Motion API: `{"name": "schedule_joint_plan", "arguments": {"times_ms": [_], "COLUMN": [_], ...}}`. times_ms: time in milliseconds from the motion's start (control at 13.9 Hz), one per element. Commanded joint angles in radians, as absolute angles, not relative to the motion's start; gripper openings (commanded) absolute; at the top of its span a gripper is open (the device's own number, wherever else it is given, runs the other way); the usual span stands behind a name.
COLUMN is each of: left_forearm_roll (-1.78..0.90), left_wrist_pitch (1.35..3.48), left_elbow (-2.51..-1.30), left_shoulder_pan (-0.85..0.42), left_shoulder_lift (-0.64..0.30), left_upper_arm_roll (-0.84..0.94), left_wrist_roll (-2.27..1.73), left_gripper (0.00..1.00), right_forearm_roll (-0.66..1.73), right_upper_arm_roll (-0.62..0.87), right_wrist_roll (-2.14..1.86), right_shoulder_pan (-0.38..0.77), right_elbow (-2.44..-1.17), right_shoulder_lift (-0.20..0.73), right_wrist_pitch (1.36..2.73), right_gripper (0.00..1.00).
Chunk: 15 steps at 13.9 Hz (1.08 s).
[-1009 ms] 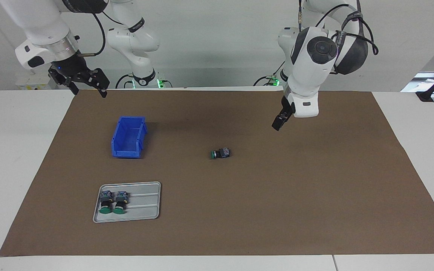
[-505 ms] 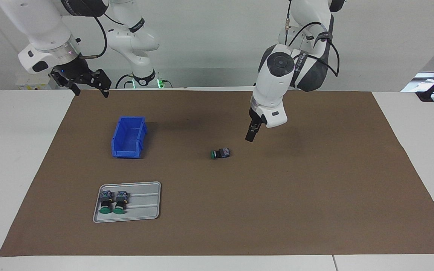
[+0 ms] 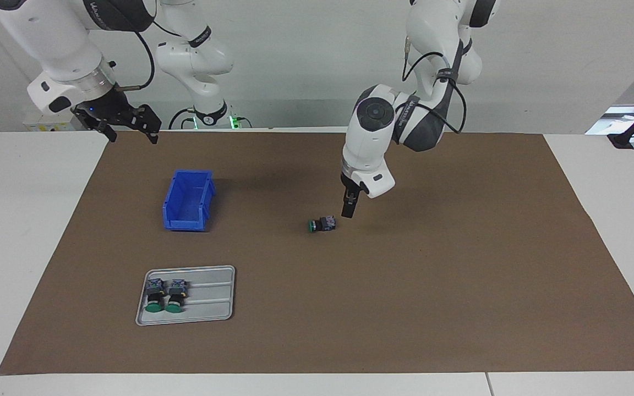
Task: Place and press button with both arms
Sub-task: 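Move the left gripper down beside the green button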
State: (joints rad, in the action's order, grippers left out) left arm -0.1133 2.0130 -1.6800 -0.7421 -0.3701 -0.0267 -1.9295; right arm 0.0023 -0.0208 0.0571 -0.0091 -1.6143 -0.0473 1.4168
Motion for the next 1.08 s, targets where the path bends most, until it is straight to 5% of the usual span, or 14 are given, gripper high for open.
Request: {"name": "schedule_joint_plan", "arguments": {"times_ms": [0, 1009], "left_forearm_roll": [-0.124, -0.109], "left_wrist_pitch": [2.074, 2.201], "left_elbow": [-1.652, -1.623], "left_shoulder_pan": [-0.773, -0.834], "left_shoulder_lift": [-0.425, -0.545], "left_upper_arm_roll": [-0.043, -0.044], "left_wrist_roll": [-2.011, -2.269], "left_gripper": [0.98, 0.95], "right_forearm_roll": [-0.014, 0.002], "right_upper_arm_roll": [-0.021, -0.026], "right_wrist_roll": [0.038, 0.037], "right_shoulder_pan": [-0.003, -0.006], "right_elbow": [-1.629, -1.635], "right_shoulder_lift": [-0.063, -0.067], "right_wrist_pitch": [1.419, 1.413], "right_gripper": [0.99, 0.99]}}
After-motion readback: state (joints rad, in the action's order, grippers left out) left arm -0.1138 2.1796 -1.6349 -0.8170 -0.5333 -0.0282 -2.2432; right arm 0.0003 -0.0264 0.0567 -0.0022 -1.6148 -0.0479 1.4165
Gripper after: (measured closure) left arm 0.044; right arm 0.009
